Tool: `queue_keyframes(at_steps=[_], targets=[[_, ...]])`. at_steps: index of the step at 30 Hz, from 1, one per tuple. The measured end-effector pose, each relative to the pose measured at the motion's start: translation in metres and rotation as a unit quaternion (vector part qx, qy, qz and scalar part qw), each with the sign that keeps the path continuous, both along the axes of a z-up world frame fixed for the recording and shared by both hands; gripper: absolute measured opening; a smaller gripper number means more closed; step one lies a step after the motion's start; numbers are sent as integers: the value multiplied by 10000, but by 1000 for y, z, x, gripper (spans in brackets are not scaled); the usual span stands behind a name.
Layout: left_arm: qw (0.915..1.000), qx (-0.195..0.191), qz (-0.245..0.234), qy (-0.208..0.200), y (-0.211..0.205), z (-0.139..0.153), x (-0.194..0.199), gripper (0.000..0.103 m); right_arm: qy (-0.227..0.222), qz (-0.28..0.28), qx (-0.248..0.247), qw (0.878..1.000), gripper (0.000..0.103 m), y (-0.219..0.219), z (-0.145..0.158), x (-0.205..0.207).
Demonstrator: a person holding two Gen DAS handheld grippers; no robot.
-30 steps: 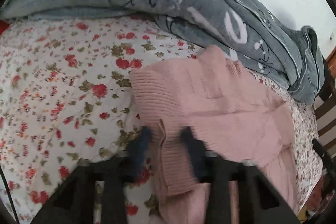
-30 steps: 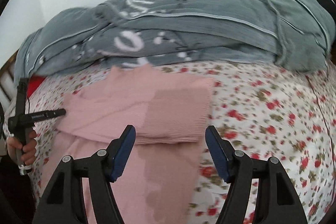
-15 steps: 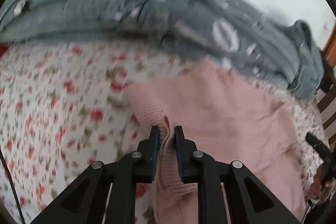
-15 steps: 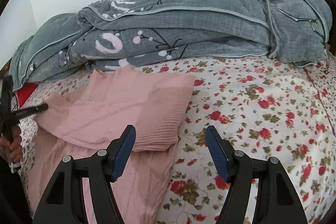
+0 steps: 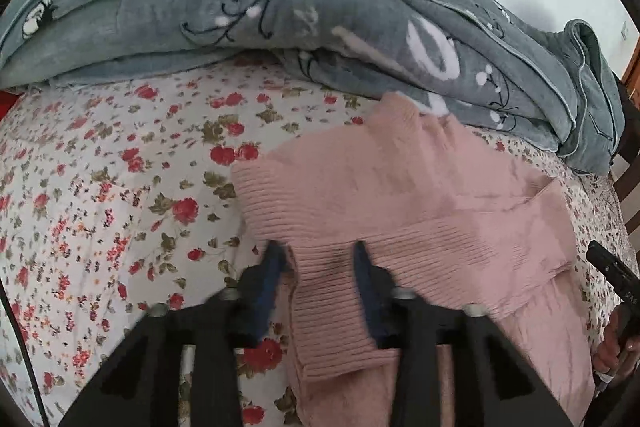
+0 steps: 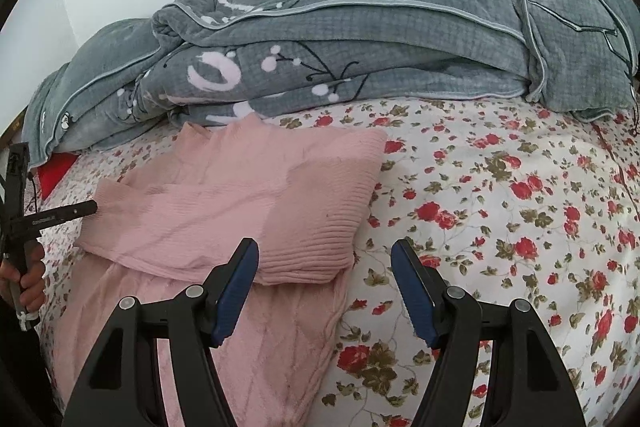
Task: Fold small clothes
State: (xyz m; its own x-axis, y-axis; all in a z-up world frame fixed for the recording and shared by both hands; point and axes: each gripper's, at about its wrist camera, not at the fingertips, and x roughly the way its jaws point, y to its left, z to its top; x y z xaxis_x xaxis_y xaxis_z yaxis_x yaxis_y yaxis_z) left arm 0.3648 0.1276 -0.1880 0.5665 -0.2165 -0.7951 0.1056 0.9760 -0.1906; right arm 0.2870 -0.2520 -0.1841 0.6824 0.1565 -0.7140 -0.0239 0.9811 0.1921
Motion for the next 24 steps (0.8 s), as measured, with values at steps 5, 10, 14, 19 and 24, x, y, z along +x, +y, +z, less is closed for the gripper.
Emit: queue_keyframes(at_steps=[5, 10, 14, 19, 24], targets=[[9979, -511, -20, -403, 17, 17, -8, 6, -12, -88, -4, 10000, 68, -4, 2, -1], [9964, -529, -91, -654, 13, 33, 2, 6, -135, -102, -52, 9998, 68, -4, 10, 5], [9967, -338, -66, -729, 7, 33, 10, 6, -173, -41, -20, 9998, 68, 1, 11, 14], [9941, -449, 293, -941, 28, 38, 10, 6, -320, 54, -76, 9994, 68, 9, 14, 22], [9976, -238, 536, -368, 30, 1, 25, 6, 181, 61, -450, 9988, 67, 17, -14, 47]])
